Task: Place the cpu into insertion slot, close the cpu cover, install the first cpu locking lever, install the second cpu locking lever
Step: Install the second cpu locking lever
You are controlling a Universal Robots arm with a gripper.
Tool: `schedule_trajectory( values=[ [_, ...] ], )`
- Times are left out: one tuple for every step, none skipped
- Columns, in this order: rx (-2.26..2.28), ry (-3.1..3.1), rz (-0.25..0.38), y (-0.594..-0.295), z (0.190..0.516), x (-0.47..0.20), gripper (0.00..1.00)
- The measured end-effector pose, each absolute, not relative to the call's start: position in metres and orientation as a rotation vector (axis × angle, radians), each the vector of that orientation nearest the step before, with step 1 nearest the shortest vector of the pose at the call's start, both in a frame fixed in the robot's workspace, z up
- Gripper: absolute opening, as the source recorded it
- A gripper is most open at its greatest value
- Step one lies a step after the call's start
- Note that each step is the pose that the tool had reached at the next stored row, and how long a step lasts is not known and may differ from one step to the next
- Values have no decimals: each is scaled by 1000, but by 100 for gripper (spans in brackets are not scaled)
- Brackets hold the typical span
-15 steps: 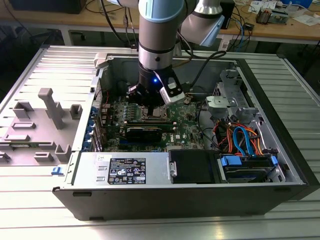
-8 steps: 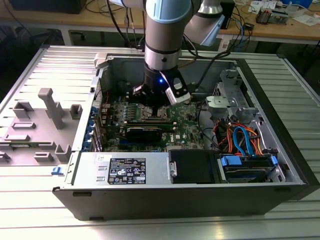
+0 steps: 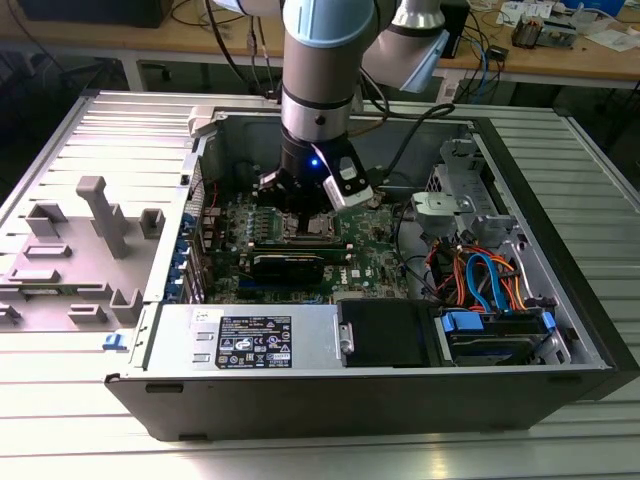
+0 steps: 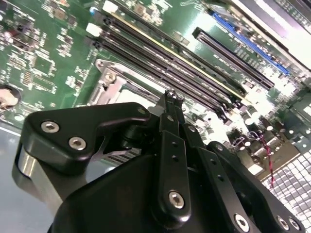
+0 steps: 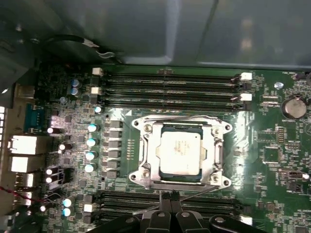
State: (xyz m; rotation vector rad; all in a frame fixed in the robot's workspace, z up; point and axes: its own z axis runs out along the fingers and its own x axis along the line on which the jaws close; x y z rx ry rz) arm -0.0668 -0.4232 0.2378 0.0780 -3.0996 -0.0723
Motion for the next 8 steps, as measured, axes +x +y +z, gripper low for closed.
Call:
schedule_trajectory(
  values=[
    [79,-3099,-72,-424,238,-67,11],
    [79,-3099,-72,-426,238,-67,11],
    [79,-3099,-73,-428,238,-67,11],
    [79,-3098,-73,-429,238,-67,11],
    [79,-3096,-73,-430,238,-67,11],
    [79,-3095,-73,-430,238,-67,11],
    [79,-3094,-73,-430,238,-67,11],
    [79,-3093,-73,-431,238,-68,11]
  ],
)
